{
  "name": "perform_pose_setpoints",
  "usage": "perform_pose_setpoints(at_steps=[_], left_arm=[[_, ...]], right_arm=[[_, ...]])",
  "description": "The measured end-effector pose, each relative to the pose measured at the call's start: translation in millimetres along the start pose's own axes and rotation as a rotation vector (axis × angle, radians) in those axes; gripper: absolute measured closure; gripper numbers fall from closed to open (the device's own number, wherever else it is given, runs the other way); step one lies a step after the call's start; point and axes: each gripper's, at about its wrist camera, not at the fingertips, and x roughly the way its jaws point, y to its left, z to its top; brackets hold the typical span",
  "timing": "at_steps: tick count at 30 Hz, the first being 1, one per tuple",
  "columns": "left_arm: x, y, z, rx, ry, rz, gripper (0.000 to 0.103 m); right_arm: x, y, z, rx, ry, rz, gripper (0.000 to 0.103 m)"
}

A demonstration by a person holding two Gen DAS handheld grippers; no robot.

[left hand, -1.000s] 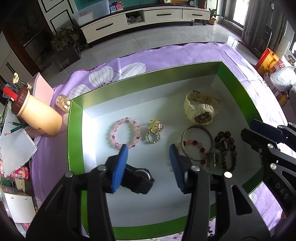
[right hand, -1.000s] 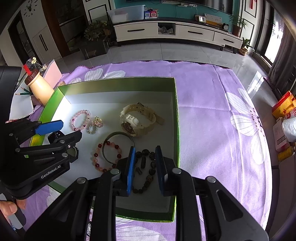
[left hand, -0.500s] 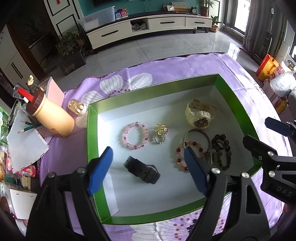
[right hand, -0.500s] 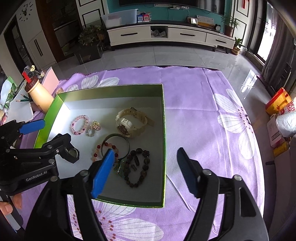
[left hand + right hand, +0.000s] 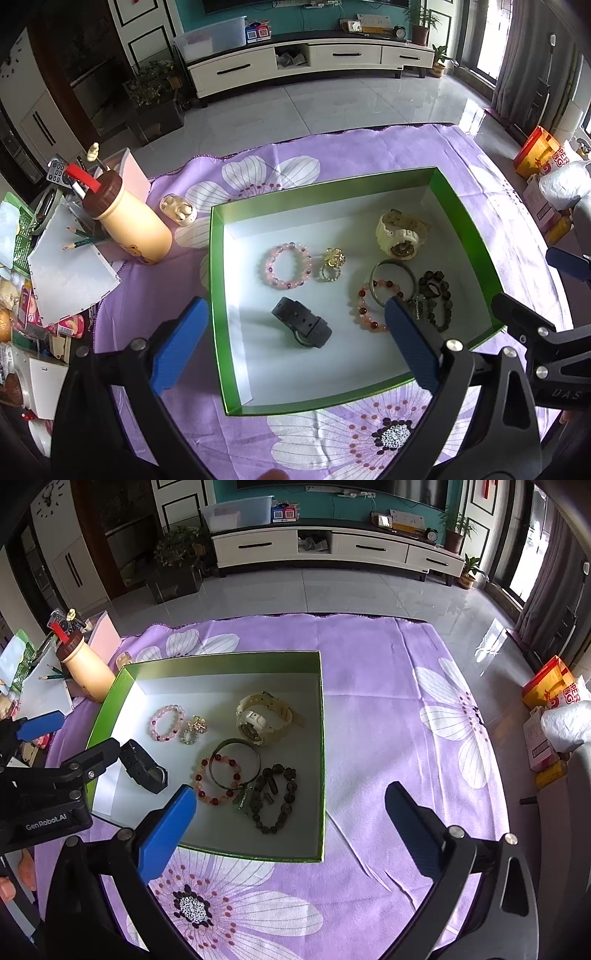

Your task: Organize jewelry

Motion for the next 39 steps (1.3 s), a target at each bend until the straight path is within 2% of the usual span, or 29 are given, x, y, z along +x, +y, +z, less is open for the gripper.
perform_pose_setpoints(at_steps=[5,9,12,15,19,24,29,39], left_arm=[[-17,4,1,-0.014,-0.023,0.004,0.002],[-27,9,3,-0.054,-0.015,-0.061,0.002],[-32,8,3,-0.058,-0.009,-0.047,0.002],[-35,10,4,-0.073,0.007,-0.073,0.002],[-40,14,6,-0.072,0.027,-0.027,0.002],[-42,21,9,-0.091,0.025,-0.028,0.002],[-35,21,8,-0.086,0.034,0.008,0.002],[-18,20,5,-0.084,0.065,0.015,0.002]], right_arm=[[-13,0,1,-0.002,-0.011,-0.022,0.001],[-20,0,1,-0.005,-0.011,-0.027,0.001],[-26,3,2,-0.015,-0.012,-0.033,0.001],[-34,4,5,-0.016,-0.016,-0.035,0.001],[-44,5,10,-0.009,-0.028,-0.031,0.001],[-45,11,15,-0.016,-0.031,-0.030,0.001],[-33,11,14,0.000,-0.015,-0.029,0.001],[-17,14,11,-0.012,0.017,-0.028,0.001]])
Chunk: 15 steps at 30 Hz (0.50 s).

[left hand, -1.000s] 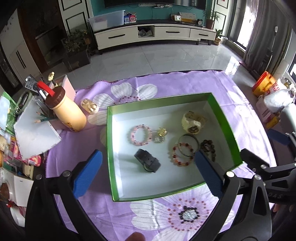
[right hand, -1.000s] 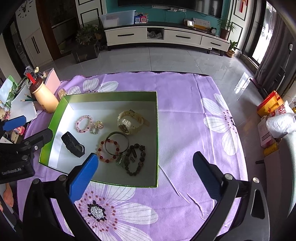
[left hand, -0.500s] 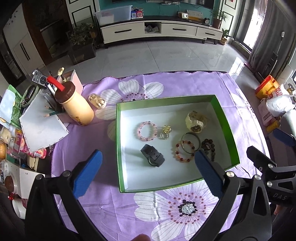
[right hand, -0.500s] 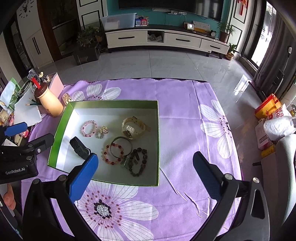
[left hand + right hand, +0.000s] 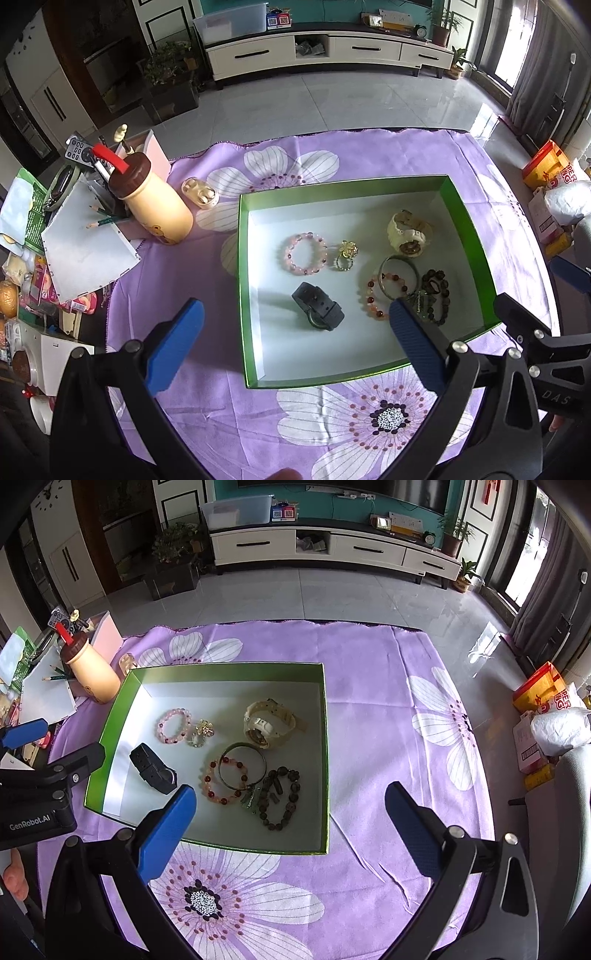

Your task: Organize jewelry

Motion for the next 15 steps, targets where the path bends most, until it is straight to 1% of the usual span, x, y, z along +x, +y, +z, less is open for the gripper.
perform_pose_setpoints(at_steps=[15], left_arm=[[11,-3,1,-0.001,0.008,-0.002,0.002]], right_arm=[[15,4,0,0.002,0.017,0.001,0.001]])
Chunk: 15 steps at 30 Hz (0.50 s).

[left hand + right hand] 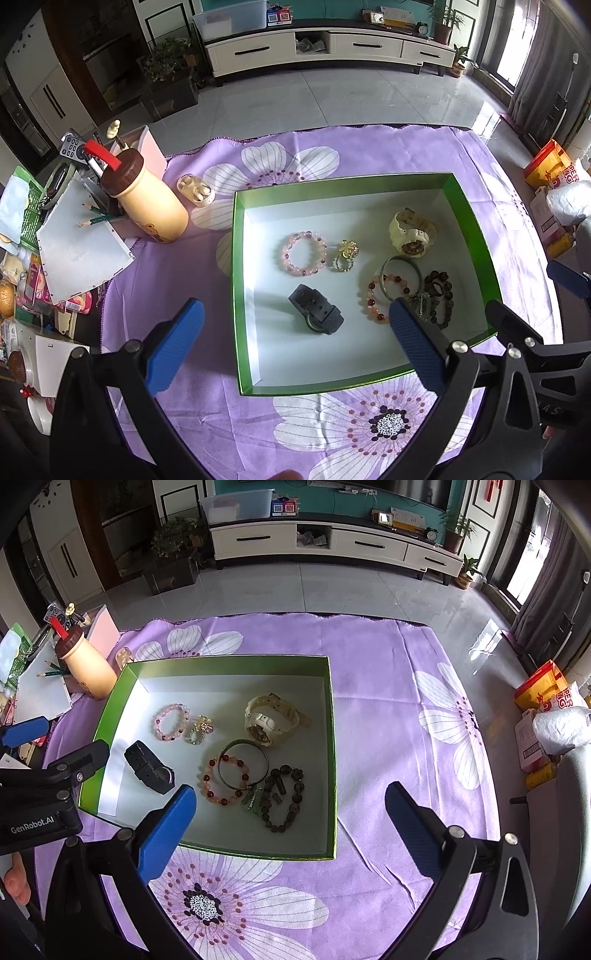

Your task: Organize jewelry

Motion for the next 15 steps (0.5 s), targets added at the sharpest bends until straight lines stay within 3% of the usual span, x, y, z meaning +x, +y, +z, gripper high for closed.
perform_pose_setpoints(at_steps=[15], left_arm=[[4.7,4.4,-0.1,-0.012,0.002,0.014,0.002]], right_arm=[[2.6,2.2,-0.4,-0.003,0.004,-0.006,0.001]])
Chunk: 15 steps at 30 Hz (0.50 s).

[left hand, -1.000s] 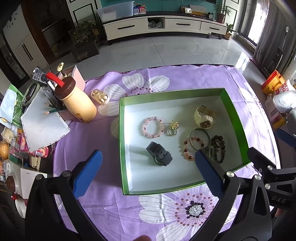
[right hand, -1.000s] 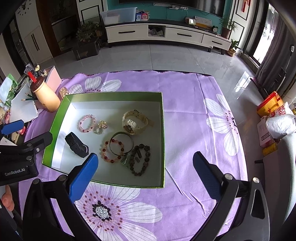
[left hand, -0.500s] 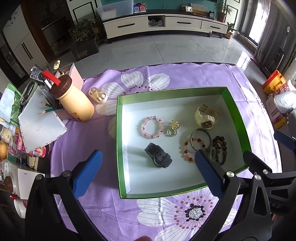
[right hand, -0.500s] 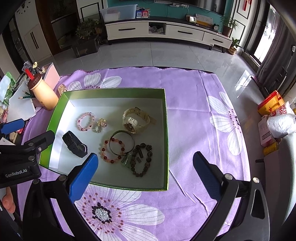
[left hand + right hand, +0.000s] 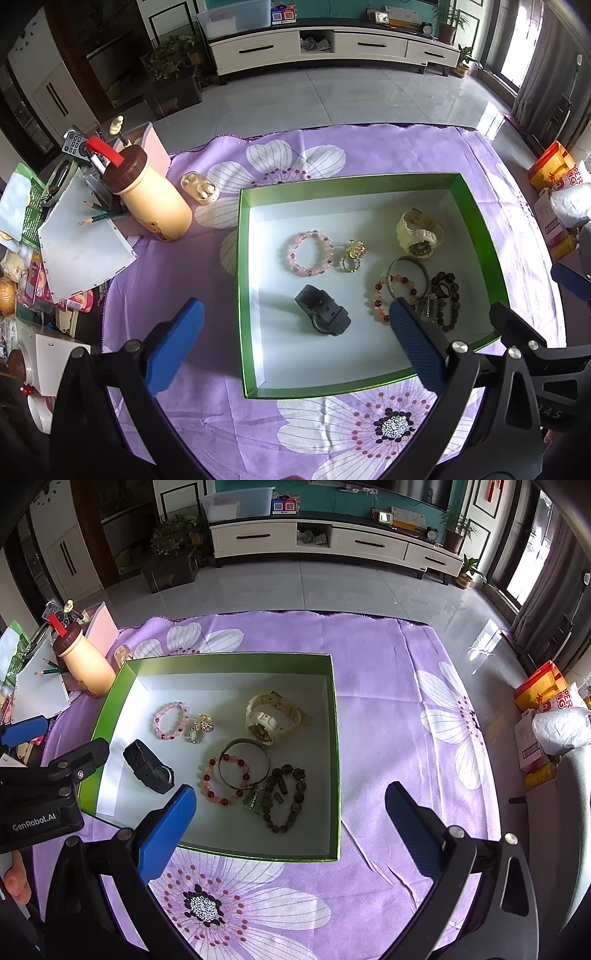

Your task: Organize jewelry

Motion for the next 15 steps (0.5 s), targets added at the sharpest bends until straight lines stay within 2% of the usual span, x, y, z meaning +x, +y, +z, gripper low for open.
perform_pose_setpoints(at_steps=[15], left_arm=[[-2.0,0.3,2.1,0.003,-0.001,0.009,0.002]], right_arm=[[-1.4,1.0,1.6,0.009,-0.006,0.005,0.001]])
